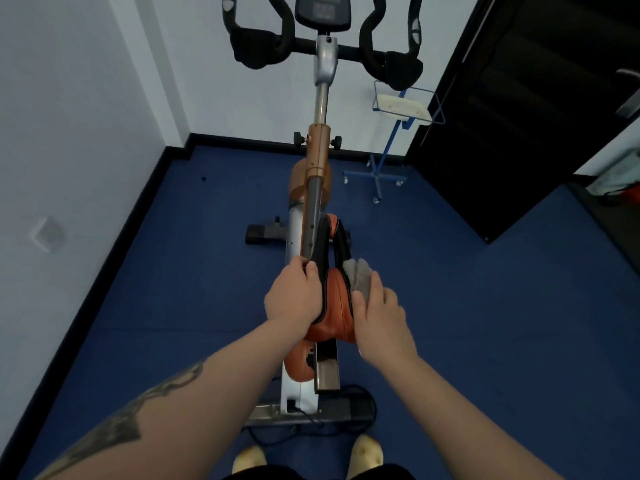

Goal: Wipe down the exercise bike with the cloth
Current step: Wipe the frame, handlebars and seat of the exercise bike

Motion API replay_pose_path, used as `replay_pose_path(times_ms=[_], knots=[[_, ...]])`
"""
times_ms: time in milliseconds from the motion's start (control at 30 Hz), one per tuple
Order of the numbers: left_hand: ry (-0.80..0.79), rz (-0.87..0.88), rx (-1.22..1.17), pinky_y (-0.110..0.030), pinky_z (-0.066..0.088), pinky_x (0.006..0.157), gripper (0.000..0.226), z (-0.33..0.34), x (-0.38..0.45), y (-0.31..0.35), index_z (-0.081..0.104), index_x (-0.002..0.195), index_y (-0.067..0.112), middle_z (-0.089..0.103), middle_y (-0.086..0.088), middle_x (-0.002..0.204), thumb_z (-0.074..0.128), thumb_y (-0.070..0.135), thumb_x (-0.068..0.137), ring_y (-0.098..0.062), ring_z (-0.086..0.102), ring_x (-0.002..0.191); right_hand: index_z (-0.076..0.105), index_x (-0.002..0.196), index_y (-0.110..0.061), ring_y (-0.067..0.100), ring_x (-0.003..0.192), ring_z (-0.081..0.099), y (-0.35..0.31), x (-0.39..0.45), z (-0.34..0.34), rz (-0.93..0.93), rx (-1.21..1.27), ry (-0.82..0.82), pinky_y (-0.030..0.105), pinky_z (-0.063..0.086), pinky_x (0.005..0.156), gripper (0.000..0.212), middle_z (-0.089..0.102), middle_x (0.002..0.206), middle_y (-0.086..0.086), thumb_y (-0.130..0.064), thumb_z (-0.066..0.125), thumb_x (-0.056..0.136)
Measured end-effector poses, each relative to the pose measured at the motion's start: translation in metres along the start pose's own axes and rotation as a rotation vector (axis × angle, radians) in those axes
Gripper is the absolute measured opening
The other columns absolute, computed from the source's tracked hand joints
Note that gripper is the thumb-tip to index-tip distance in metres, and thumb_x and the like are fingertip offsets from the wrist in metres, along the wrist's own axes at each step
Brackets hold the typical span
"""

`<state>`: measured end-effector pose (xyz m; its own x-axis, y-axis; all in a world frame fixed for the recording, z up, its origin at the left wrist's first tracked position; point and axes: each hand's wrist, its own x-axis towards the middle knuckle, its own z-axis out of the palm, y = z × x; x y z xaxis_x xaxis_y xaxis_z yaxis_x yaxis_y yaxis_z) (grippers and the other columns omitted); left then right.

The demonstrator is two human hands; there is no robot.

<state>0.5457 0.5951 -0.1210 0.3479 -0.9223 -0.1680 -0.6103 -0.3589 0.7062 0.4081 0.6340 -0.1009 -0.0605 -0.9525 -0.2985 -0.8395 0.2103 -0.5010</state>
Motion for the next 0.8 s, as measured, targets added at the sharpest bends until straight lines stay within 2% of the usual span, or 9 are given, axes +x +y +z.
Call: replay_pose_path(times_ms=[67, 133, 233, 333, 400, 500, 567, 600, 800], knots=[[0.013, -0.006, 0.009, -0.025, 0.029, 0.053, 0.027, 0.002, 0.001, 0.000, 0.056, 0.109, 0.029, 0.051, 0.016, 0.080, 0.032, 0.040, 0.102, -0.004, 0.048, 0.069, 0.004, 0.156, -0.027, 0.032, 0.128, 0.039, 0.002, -0.003, 0.000, -0.016, -0.011, -0.011, 0.044, 0.040, 0.097, 0.060, 0.029, 0.150, 0.010, -0.049, 0.020, 0.102], [0.028, -0.014, 0.012, -0.024, 0.029, 0.053, 0.026, 0.002, 0.001, -0.003, 0.056, 0.109, 0.029, 0.051, 0.016, 0.079, 0.033, 0.040, 0.102, -0.001, 0.047, 0.067, 0.020, 0.151, -0.021, 0.034, 0.119, 0.047, -0.002, 0.019, -0.006, 0.029, -0.048, -0.051, 0.045, 0.042, 0.096, 0.055, 0.042, 0.141, 0.013, -0.047, 0.018, 0.103], [0.026, -0.018, 0.006, -0.027, 0.032, 0.056, 0.028, 0.002, 0.001, -0.003, 0.056, 0.111, 0.029, 0.054, 0.015, 0.082, 0.033, 0.040, 0.102, -0.003, 0.049, 0.070, 0.037, 0.143, -0.015, 0.033, 0.123, 0.049, -0.014, 0.055, -0.019, 0.115, -0.095, -0.152, 0.051, 0.032, 0.108, 0.056, 0.051, 0.139, 0.012, -0.044, 0.008, 0.104], [0.018, -0.014, -0.011, -0.028, 0.033, 0.058, 0.029, 0.002, -0.001, -0.003, 0.057, 0.115, 0.030, 0.055, 0.015, 0.085, 0.033, 0.040, 0.102, -0.006, 0.051, 0.074, 0.028, 0.150, -0.015, 0.032, 0.120, 0.050, -0.014, 0.054, -0.020, 0.011, -0.128, -0.153, 0.048, 0.040, 0.102, 0.049, 0.047, 0.142, 0.012, -0.031, 0.012, 0.106], [0.021, -0.005, -0.023, -0.027, 0.033, 0.058, 0.030, 0.002, -0.002, -0.005, 0.058, 0.115, 0.031, 0.055, 0.016, 0.084, 0.033, 0.041, 0.102, -0.005, 0.052, 0.075, 0.020, 0.153, -0.023, 0.028, 0.117, 0.052, 0.001, 0.026, -0.011, -0.048, -0.039, -0.075, 0.045, 0.043, 0.099, 0.050, 0.045, 0.143, 0.009, -0.037, 0.015, 0.105], [0.038, -0.012, -0.032, -0.025, 0.032, 0.057, 0.029, 0.002, -0.001, -0.005, 0.058, 0.113, 0.031, 0.055, 0.018, 0.083, 0.033, 0.040, 0.102, -0.001, 0.051, 0.073, -0.003, 0.156, -0.024, 0.023, 0.143, 0.027, 0.017, -0.012, 0.000, -0.103, -0.108, -0.004, 0.045, 0.018, 0.119, 0.063, 0.018, 0.161, 0.004, -0.047, 0.007, 0.099], [0.043, -0.015, -0.022, -0.023, 0.030, 0.055, 0.028, 0.002, 0.000, -0.003, 0.058, 0.111, 0.031, 0.053, 0.019, 0.080, 0.034, 0.040, 0.102, 0.001, 0.048, 0.070, -0.014, 0.154, -0.021, 0.017, 0.149, 0.010, 0.021, -0.014, 0.003, -0.137, -0.275, 0.013, 0.045, -0.002, 0.122, 0.064, 0.004, 0.164, 0.005, -0.046, 0.002, 0.098], [0.044, -0.015, -0.020, -0.022, 0.029, 0.055, 0.027, 0.002, 0.000, -0.003, 0.058, 0.111, 0.031, 0.052, 0.019, 0.080, 0.034, 0.040, 0.102, 0.001, 0.047, 0.069, -0.014, 0.154, -0.019, 0.016, 0.150, 0.007, 0.019, -0.008, 0.003, -0.143, -0.298, 0.019, 0.044, -0.003, 0.122, 0.062, 0.004, 0.164, 0.005, -0.044, 0.004, 0.100], [0.046, -0.030, -0.023, -0.021, 0.029, 0.055, 0.026, 0.003, -0.001, -0.004, 0.058, 0.109, 0.031, 0.055, 0.016, 0.083, 0.035, 0.041, 0.101, 0.002, 0.047, 0.070, 0.003, 0.157, -0.018, 0.027, 0.141, 0.031, -0.017, 0.039, -0.009, -0.136, -0.156, -0.051, 0.040, 0.028, 0.114, 0.058, 0.020, 0.161, 0.009, -0.039, 0.018, 0.106]])
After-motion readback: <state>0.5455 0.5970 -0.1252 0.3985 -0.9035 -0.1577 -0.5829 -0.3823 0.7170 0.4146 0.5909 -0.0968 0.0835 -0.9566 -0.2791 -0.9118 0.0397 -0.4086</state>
